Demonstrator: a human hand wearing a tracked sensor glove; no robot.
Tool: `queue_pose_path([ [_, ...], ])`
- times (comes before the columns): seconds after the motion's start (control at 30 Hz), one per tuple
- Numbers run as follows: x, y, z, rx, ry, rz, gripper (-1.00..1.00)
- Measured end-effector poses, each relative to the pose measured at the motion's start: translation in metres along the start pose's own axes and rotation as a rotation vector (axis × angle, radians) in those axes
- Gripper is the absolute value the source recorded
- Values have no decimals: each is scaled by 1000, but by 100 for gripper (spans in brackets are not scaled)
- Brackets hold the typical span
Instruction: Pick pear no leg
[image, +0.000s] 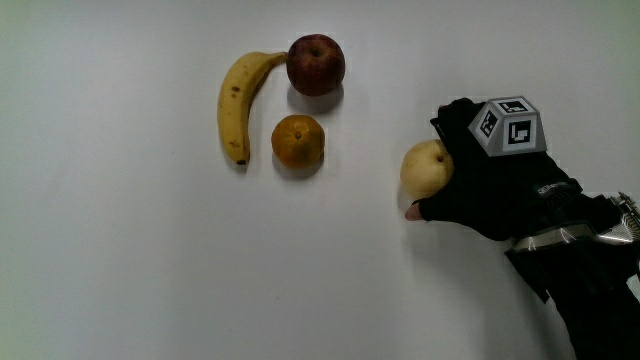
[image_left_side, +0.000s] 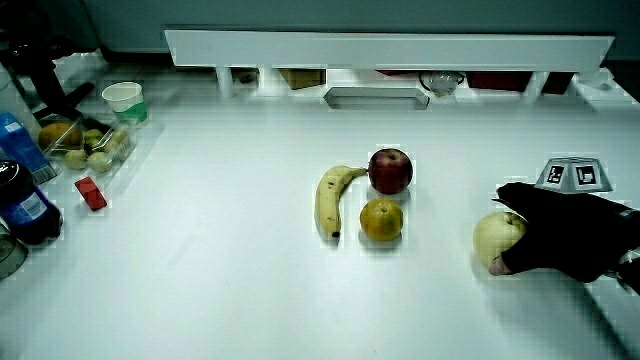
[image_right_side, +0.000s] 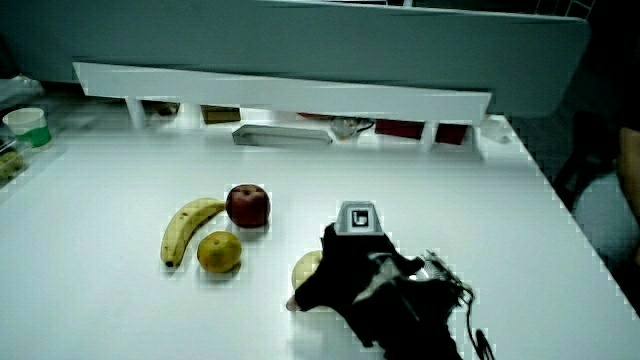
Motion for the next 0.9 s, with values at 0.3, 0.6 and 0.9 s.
queue_pose_path([
  [0.3, -9, 42, -3, -68, 48, 19, 0],
  [0.6, -9, 75, -16, -167, 50, -7, 0],
  [0.9, -15, 86, -17, -193, 47, -1, 0],
])
